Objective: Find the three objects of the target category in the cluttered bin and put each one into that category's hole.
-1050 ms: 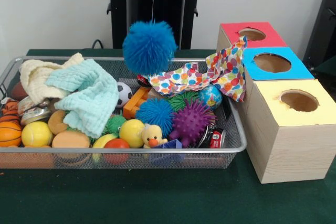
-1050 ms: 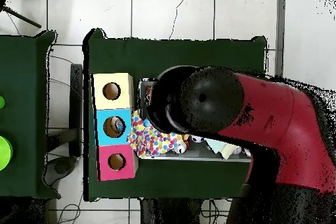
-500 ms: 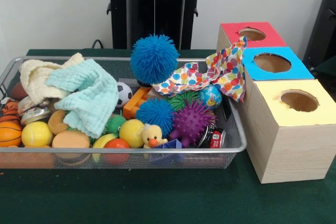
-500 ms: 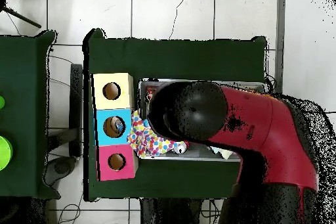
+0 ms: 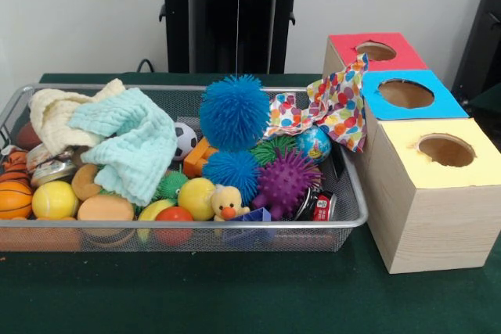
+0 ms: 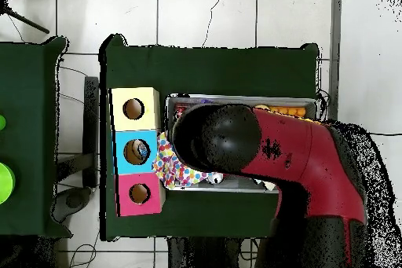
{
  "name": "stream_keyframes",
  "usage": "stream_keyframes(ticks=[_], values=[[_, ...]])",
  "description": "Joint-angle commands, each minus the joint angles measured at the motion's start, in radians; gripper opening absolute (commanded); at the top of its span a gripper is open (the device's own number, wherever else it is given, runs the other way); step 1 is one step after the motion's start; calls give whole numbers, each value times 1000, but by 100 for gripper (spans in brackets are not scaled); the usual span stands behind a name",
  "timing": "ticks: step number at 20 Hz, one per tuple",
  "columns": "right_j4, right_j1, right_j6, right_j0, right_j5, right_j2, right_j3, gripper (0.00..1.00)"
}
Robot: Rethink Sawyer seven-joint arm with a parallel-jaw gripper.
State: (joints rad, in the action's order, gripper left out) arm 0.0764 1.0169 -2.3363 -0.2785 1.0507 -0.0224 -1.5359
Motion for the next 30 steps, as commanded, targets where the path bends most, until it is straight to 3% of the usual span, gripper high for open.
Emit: stream_keyframes(ticks=[1,5,6,9,10,14,15,19,23,25,28,30], values=[[42,-30,217,-60,-225,-103,-210,0],[65,-4,203,-38,-34,-93,-126,0],[71,-7,200,-36,-28,-94,-118,0],[64,-41,192,-64,-194,-115,-188,0],[63,-41,192,-67,-206,-118,-193,0],[81,-8,192,-37,25,-104,-87,0],[87,-9,191,-35,7,-102,-94,0],[145,-57,141,-35,-256,-88,-178,0],[142,-16,133,-5,-46,-79,-107,0],[151,-12,111,8,-46,-74,-108,0],[162,-53,71,-3,-242,-79,-184,0],[172,-67,60,0,-275,-78,-190,0]])
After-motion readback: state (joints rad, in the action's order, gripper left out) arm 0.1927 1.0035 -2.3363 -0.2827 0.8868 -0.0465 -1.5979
